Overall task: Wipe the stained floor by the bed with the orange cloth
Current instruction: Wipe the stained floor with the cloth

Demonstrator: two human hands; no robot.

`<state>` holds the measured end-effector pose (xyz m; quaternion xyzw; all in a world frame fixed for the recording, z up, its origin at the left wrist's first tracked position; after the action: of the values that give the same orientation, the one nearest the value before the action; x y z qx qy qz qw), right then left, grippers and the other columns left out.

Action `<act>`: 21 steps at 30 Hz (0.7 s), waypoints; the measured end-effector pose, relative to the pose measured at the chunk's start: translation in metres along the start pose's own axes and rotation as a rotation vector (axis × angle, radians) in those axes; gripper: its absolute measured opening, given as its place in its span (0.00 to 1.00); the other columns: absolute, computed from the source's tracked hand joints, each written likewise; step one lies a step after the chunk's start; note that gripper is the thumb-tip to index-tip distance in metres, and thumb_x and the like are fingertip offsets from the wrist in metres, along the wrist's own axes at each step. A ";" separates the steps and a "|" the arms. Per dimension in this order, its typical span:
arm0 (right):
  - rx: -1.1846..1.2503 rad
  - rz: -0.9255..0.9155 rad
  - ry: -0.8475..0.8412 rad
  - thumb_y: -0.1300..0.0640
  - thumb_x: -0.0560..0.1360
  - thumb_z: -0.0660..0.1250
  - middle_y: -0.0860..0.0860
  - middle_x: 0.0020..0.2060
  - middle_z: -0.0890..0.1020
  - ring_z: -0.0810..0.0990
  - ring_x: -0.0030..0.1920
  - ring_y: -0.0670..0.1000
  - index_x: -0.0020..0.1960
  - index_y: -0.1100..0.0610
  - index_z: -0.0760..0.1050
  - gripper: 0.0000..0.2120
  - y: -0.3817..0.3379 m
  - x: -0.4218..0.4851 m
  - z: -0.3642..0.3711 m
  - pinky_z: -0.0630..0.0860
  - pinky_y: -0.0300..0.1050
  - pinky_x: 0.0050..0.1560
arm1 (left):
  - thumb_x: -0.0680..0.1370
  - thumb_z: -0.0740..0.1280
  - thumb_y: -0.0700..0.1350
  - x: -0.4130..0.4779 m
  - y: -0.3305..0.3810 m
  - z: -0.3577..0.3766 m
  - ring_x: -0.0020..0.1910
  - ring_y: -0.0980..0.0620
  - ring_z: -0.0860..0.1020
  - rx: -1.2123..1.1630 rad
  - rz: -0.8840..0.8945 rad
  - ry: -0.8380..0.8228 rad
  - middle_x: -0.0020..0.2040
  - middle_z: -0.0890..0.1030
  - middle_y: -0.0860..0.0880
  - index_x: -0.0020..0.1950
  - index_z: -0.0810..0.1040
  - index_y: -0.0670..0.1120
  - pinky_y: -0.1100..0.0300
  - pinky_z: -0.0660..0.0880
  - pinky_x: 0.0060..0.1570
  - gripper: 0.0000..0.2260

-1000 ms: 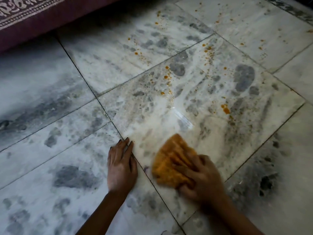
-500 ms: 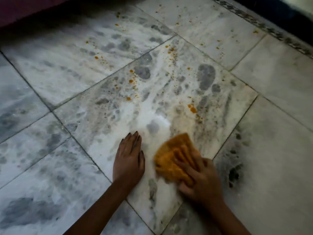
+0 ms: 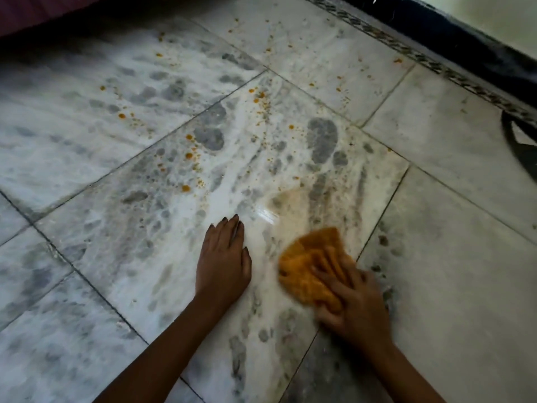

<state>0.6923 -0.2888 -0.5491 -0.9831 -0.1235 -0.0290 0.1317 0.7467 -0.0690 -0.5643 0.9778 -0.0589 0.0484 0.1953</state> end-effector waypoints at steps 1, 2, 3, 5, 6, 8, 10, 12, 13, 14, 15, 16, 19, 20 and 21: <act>-0.009 0.051 0.022 0.40 0.63 0.63 0.55 0.65 0.74 0.76 0.48 0.62 0.64 0.43 0.71 0.29 0.020 -0.009 -0.010 0.72 0.49 0.44 | 0.74 0.54 0.45 0.002 -0.001 0.001 0.62 0.38 0.73 0.004 0.002 0.001 0.62 0.76 0.37 0.61 0.75 0.34 0.49 0.60 0.67 0.23; -0.017 0.145 0.047 0.40 0.63 0.63 0.54 0.66 0.73 0.74 0.48 0.61 0.64 0.43 0.72 0.29 0.040 -0.008 -0.020 0.72 0.48 0.42 | 0.74 0.54 0.45 0.003 -0.001 0.001 0.62 0.38 0.73 0.006 0.005 0.001 0.62 0.75 0.37 0.61 0.75 0.34 0.48 0.61 0.67 0.23; -0.036 0.263 0.069 0.40 0.65 0.65 0.54 0.68 0.71 0.72 0.49 0.62 0.65 0.44 0.72 0.28 0.059 0.002 -0.025 0.71 0.47 0.42 | 0.74 0.54 0.45 0.005 0.000 0.002 0.61 0.38 0.73 0.004 0.009 -0.004 0.62 0.75 0.37 0.61 0.75 0.34 0.48 0.61 0.67 0.23; -0.053 0.477 0.083 0.42 0.68 0.69 0.54 0.71 0.66 0.67 0.57 0.63 0.67 0.45 0.70 0.28 0.078 0.042 -0.025 0.69 0.50 0.47 | 0.74 0.54 0.45 0.008 0.003 0.002 0.61 0.38 0.73 0.004 0.021 -0.003 0.62 0.76 0.37 0.61 0.75 0.33 0.47 0.62 0.67 0.23; -0.044 0.544 0.097 0.43 0.70 0.69 0.54 0.72 0.64 0.65 0.60 0.64 0.68 0.45 0.69 0.28 0.079 0.067 -0.021 0.69 0.52 0.52 | 0.74 0.54 0.45 0.009 0.003 0.002 0.61 0.38 0.73 0.010 0.024 -0.004 0.61 0.76 0.37 0.61 0.75 0.33 0.46 0.63 0.67 0.23; -0.016 0.557 0.088 0.42 0.71 0.67 0.54 0.73 0.61 0.62 0.63 0.64 0.69 0.44 0.68 0.27 0.057 0.117 -0.011 0.67 0.54 0.58 | 0.74 0.54 0.45 0.013 0.004 0.002 0.60 0.38 0.74 0.020 0.035 -0.011 0.61 0.76 0.37 0.61 0.76 0.34 0.43 0.65 0.65 0.23; 0.019 0.448 0.050 0.42 0.71 0.66 0.53 0.73 0.59 0.62 0.63 0.63 0.69 0.42 0.67 0.27 0.020 0.143 0.000 0.67 0.54 0.59 | 0.74 0.54 0.47 0.016 0.003 0.001 0.59 0.39 0.75 0.038 0.046 -0.015 0.61 0.77 0.37 0.60 0.77 0.34 0.42 0.65 0.64 0.23; 0.049 0.256 0.021 0.41 0.69 0.64 0.53 0.72 0.61 0.64 0.60 0.61 0.68 0.41 0.68 0.28 -0.015 0.131 0.010 0.70 0.54 0.57 | 0.74 0.54 0.48 0.016 -0.001 0.000 0.60 0.39 0.75 0.066 0.036 -0.019 0.61 0.76 0.38 0.61 0.76 0.35 0.43 0.63 0.65 0.24; 0.055 0.143 0.007 0.40 0.67 0.63 0.54 0.71 0.65 0.67 0.57 0.61 0.67 0.40 0.69 0.28 -0.024 0.112 0.012 0.72 0.53 0.53 | 0.74 0.54 0.49 0.016 -0.003 -0.001 0.60 0.39 0.74 0.073 0.022 -0.023 0.62 0.76 0.38 0.62 0.76 0.35 0.44 0.61 0.66 0.24; 0.070 0.055 -0.019 0.39 0.65 0.62 0.55 0.69 0.68 0.70 0.53 0.61 0.66 0.40 0.71 0.28 -0.026 0.089 0.011 0.73 0.51 0.49 | 0.74 0.54 0.49 0.015 -0.006 -0.002 0.61 0.40 0.74 0.076 0.009 -0.023 0.62 0.76 0.38 0.62 0.76 0.35 0.45 0.59 0.67 0.24; 0.076 -0.022 -0.046 0.39 0.64 0.61 0.56 0.67 0.71 0.73 0.50 0.61 0.65 0.40 0.71 0.29 -0.021 0.068 0.009 0.72 0.49 0.47 | 0.74 0.54 0.49 0.015 -0.008 -0.003 0.61 0.40 0.74 0.078 -0.002 -0.020 0.62 0.76 0.38 0.62 0.76 0.35 0.46 0.58 0.67 0.25; 0.061 -0.057 -0.060 0.38 0.63 0.61 0.56 0.67 0.71 0.74 0.49 0.62 0.65 0.39 0.70 0.30 -0.007 0.049 0.005 0.71 0.48 0.45 | 0.74 0.54 0.49 0.015 -0.011 -0.004 0.61 0.40 0.74 0.082 -0.012 -0.015 0.62 0.76 0.39 0.62 0.76 0.35 0.47 0.57 0.66 0.24; 0.021 0.138 -0.069 0.34 0.61 0.59 0.52 0.71 0.66 0.69 0.57 0.63 0.66 0.35 0.63 0.33 0.052 0.047 -0.017 0.69 0.49 0.47 | 0.75 0.54 0.49 0.012 -0.018 -0.007 0.60 0.40 0.75 0.092 -0.030 -0.014 0.62 0.76 0.39 0.62 0.76 0.35 0.48 0.57 0.66 0.24; 0.003 0.224 -0.073 0.34 0.63 0.59 0.52 0.72 0.63 0.66 0.60 0.62 0.67 0.35 0.63 0.33 0.065 0.063 -0.020 0.69 0.51 0.50 | 0.75 0.54 0.49 0.011 -0.019 -0.008 0.61 0.40 0.75 0.093 -0.035 -0.017 0.63 0.76 0.39 0.62 0.76 0.35 0.48 0.57 0.66 0.24; -0.023 0.293 -0.055 0.35 0.65 0.62 0.52 0.73 0.61 0.64 0.62 0.62 0.68 0.37 0.64 0.31 0.071 0.085 -0.021 0.68 0.52 0.54 | 0.75 0.54 0.49 0.010 -0.020 -0.008 0.61 0.40 0.74 0.093 -0.039 -0.023 0.63 0.76 0.39 0.62 0.75 0.35 0.48 0.57 0.66 0.24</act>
<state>0.7919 -0.3410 -0.5397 -0.9925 0.0184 0.0160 0.1196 0.7589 -0.0489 -0.5633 0.9872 -0.0398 0.0363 0.1499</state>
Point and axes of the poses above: each hand's wrist, its own x-axis towards the middle knuckle, its own z-axis out of the palm, y = z × x, the point moved 6 cm from there along x, towards the middle knuckle
